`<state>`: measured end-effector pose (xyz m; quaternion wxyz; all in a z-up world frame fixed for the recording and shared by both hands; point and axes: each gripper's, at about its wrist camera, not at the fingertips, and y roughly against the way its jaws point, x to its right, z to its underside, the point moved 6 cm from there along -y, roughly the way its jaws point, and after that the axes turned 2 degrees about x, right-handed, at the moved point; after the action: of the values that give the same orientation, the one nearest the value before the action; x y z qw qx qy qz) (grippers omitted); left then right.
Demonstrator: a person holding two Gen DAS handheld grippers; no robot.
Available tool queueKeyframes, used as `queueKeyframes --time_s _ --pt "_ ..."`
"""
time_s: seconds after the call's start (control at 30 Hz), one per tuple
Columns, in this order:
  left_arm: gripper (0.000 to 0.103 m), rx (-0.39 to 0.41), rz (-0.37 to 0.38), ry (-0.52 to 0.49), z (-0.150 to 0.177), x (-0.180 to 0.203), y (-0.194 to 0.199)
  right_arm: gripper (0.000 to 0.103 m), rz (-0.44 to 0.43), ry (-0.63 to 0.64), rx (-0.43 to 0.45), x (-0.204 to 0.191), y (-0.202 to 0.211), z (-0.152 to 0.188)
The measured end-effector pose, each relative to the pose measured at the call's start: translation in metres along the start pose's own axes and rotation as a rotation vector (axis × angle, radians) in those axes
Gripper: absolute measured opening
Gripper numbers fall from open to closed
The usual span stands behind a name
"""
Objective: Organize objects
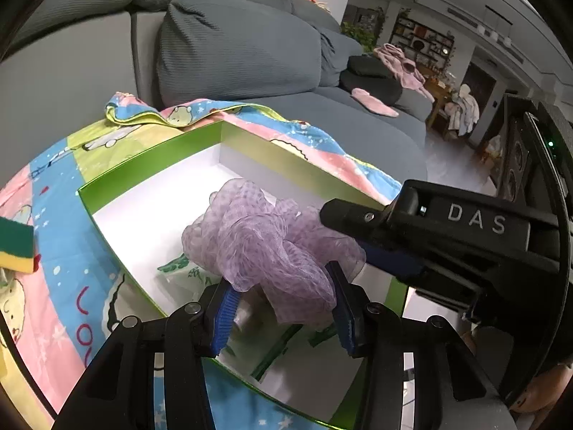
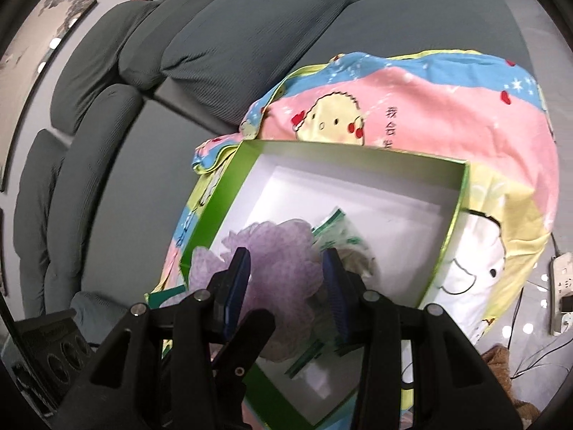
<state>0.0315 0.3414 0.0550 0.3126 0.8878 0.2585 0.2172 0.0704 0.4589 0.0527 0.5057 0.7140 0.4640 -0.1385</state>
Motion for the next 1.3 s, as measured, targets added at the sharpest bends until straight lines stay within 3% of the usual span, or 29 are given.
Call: queueKeyframes --time_s 0.17,0.3,0.47,0.6,0.73,0.87,1.03,1.3 --pt "0.048 -0.046 0.0 0.038 0.005 -0.005 -0.003 0.043 0.018 -0.002 0.014 0.001 0.003 0.0" --pt "0.069 -0.052 -0.022 0.062 0.008 -0.011 0.004 0.043 0.004 -0.025 0.019 0.002 0.007 -0.001" --pt "0.071 -0.014 -0.036 0.118 0.0 -0.021 0.016 0.044 -0.015 -0.025 0.01 -0.004 0.008 0.001" --pt "0.072 0.031 -0.091 0.23 -0.013 -0.039 0.019 0.048 -0.062 -0.029 -0.008 -0.012 0.007 0.004" --pt "0.072 0.035 -0.072 0.228 -0.014 -0.043 0.027 0.052 -0.085 -0.031 -0.022 -0.013 0.006 0.004" --pt "0.072 0.073 -0.144 0.208 -0.014 -0.05 0.045 0.052 -0.049 -0.032 -0.017 -0.011 0.006 0.004" --pt "0.072 0.101 -0.204 0.22 -0.005 -0.071 0.075 0.053 -0.095 -0.024 -0.032 -0.02 0.008 0.007" --pt "0.072 0.106 -0.413 0.32 0.046 -0.146 0.143 0.063 -0.118 0.048 -0.032 -0.045 0.012 0.018"
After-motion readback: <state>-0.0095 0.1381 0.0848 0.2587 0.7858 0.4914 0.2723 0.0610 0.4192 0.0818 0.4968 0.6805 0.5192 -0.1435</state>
